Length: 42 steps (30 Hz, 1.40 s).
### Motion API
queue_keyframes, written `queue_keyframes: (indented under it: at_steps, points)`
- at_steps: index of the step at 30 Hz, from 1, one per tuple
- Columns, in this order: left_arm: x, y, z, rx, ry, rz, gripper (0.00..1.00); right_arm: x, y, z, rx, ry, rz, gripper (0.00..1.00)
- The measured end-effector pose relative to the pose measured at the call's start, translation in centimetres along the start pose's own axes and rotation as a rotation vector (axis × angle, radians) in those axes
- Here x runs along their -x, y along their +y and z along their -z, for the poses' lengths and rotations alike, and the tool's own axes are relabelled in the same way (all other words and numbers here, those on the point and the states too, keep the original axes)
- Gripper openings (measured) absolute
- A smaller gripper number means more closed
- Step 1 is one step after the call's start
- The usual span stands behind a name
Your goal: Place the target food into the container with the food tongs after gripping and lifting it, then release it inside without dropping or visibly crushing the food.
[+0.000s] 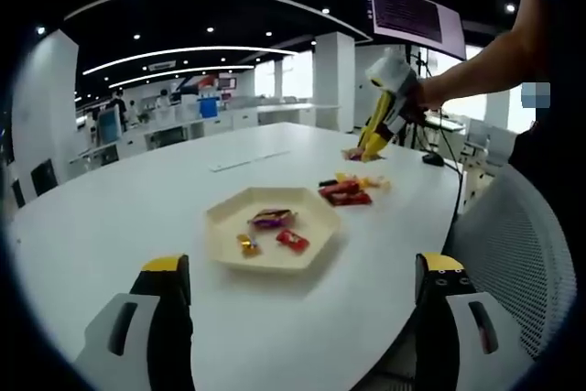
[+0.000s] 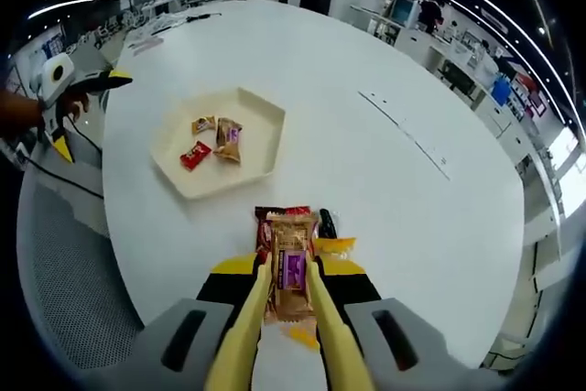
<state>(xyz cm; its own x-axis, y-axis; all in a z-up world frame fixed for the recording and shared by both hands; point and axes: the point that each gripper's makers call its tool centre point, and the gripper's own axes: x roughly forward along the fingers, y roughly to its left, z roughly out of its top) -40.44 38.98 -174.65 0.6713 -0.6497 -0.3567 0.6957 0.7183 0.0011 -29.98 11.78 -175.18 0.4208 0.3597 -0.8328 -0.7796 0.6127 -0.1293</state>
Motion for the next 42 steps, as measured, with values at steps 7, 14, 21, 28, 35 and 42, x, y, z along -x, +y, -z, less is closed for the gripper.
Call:
queue_keyframes:
  at_steps: [7,14,21,28,35,42]
  points:
    - [-0.1,0.1,0.2,0.000,0.007,0.000,0.99,-0.4,0.2,-1.5,0.013,-0.013,-0.015,0.22]
    - [-0.1,0.2,0.1,0.006,0.001,-0.002,0.99,-1.1,1.0,-3.4,0.058,-0.019,-0.038,0.22]
    - [0.0,0.4,0.0,-0.004,-0.005,-0.015,0.99,-1.5,1.5,-5.1,0.087,-0.024,-0.055,0.22]
    - [0.0,0.4,0.1,-0.010,0.002,-0.015,0.99,-2.1,2.6,-6.8,0.118,-0.035,-0.078,0.22]
    - [0.0,0.4,0.1,-0.014,0.004,-0.017,0.99,-2.6,3.2,-7.5,0.156,-0.026,-0.092,0.22]
    - [-0.1,0.4,0.1,-0.017,0.006,-0.021,0.99,-2.8,3.6,-8.5,0.169,-0.024,-0.104,0.22]
